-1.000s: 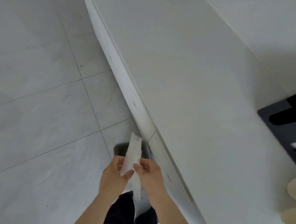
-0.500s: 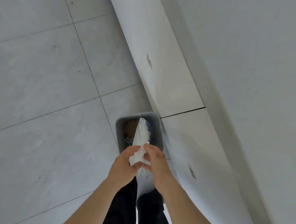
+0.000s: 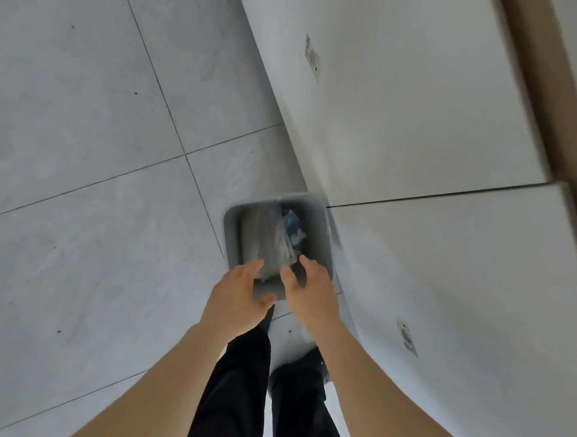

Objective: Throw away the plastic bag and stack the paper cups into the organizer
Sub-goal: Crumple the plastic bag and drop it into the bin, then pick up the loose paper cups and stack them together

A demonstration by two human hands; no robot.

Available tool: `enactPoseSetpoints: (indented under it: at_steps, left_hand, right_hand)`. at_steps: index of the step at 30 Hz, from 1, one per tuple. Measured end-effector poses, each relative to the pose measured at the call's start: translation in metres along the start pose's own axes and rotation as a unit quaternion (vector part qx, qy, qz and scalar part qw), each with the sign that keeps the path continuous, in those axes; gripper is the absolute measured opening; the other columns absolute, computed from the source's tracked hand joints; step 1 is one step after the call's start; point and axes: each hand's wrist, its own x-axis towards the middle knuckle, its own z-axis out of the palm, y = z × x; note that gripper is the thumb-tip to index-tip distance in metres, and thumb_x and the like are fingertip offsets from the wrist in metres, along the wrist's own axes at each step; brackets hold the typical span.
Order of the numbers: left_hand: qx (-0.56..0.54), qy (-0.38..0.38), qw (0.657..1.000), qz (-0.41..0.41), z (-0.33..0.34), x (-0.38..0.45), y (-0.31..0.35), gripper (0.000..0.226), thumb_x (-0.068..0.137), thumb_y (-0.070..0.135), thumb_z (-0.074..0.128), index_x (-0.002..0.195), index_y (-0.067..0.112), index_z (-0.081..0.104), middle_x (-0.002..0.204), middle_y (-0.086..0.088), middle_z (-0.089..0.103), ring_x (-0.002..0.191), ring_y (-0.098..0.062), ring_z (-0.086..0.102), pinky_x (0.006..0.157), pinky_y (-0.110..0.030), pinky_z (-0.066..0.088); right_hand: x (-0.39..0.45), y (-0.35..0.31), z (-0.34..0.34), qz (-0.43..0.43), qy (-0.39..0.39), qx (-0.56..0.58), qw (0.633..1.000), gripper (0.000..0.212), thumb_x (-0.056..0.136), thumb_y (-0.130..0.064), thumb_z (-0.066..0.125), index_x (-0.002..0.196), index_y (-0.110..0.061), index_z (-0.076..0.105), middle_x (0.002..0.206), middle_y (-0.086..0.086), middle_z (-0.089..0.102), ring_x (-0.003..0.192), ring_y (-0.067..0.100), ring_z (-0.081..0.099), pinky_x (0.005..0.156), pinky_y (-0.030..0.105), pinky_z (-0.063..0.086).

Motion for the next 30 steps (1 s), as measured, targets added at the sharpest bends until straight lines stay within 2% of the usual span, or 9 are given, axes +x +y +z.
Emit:
enactPoseSetpoints:
  at_steps: [4, 7, 10, 20, 25, 30]
  left_hand:
    - [0.112, 0.02, 0.992, 0.053, -0.014, -0.012, -0.001, 0.072, 0.093, 0.048, 0.057, 0.155, 0.027, 0.026, 0.161, 0.0, 0.035, 0.147, -0.024, 0.031, 0.121, -0.039, 0.023]
    - [0.161, 0.022, 0.984, 0.077, -0.036, -0.025, 0.003, 0.074, 0.095, 0.049, 0.053, 0.157, 0.027, 0.021, 0.165, -0.001, 0.026, 0.151, -0.022, 0.022, 0.126, -0.042, 0.015]
    - [0.193, 0.032, 0.976, 0.096, -0.063, -0.045, 0.012, 0.074, 0.095, 0.049, 0.052, 0.157, 0.027, 0.019, 0.165, 0.001, 0.026, 0.152, -0.021, 0.02, 0.126, -0.043, 0.012]
    - [0.229, 0.092, 0.962, 0.117, -0.172, -0.168, 0.067, 0.073, 0.097, 0.052, 0.047, 0.159, 0.029, 0.015, 0.167, 0.001, 0.02, 0.154, -0.02, 0.015, 0.127, -0.041, 0.007]
    - [0.239, 0.135, 0.951, 0.144, -0.224, -0.222, 0.11, 0.074, 0.095, 0.053, 0.049, 0.158, 0.031, 0.017, 0.166, 0.002, 0.022, 0.154, -0.019, 0.017, 0.127, -0.04, 0.009]
    - [0.255, 0.164, 0.93, 0.209, -0.252, -0.263, 0.174, 0.074, 0.095, 0.053, 0.051, 0.158, 0.03, 0.02, 0.165, 0.002, 0.025, 0.152, -0.02, 0.021, 0.126, -0.04, 0.013]
  right_hand:
    - [-0.011, 0.006, -0.007, -0.061, -0.013, -0.202, 0.977, 0.071, 0.1, -0.059, 0.037, 0.159, -0.024, 0.02, 0.17, 0.009, 0.014, 0.156, 0.028, 0.01, 0.125, 0.045, 0.014]
    - [-0.028, -0.003, -0.019, -0.091, -0.005, -0.262, 0.961, 0.073, 0.099, -0.06, 0.036, 0.16, -0.023, 0.018, 0.17, 0.011, 0.011, 0.156, 0.029, 0.007, 0.127, 0.045, 0.01]
    - [-0.05, -0.022, -0.035, -0.11, 0.003, -0.289, 0.951, 0.075, 0.099, -0.06, 0.036, 0.16, -0.022, 0.017, 0.17, 0.012, 0.011, 0.156, 0.03, 0.008, 0.127, 0.047, 0.01]
    - [-0.183, -0.114, -0.111, -0.181, 0.061, -0.301, 0.934, 0.074, 0.097, -0.06, 0.04, 0.157, -0.02, 0.022, 0.169, 0.013, 0.016, 0.155, 0.032, 0.013, 0.126, 0.047, 0.01]
    - [-0.249, -0.152, -0.158, -0.217, 0.132, -0.268, 0.929, 0.067, 0.095, -0.058, 0.041, 0.149, -0.02, 0.039, 0.161, 0.011, 0.032, 0.15, 0.033, 0.027, 0.124, 0.048, 0.023]
    - [-0.305, -0.153, -0.213, -0.224, 0.186, -0.202, 0.935, 0.067, 0.094, -0.055, 0.044, 0.152, -0.021, 0.034, 0.167, 0.011, 0.022, 0.152, 0.032, 0.024, 0.124, 0.044, 0.022]
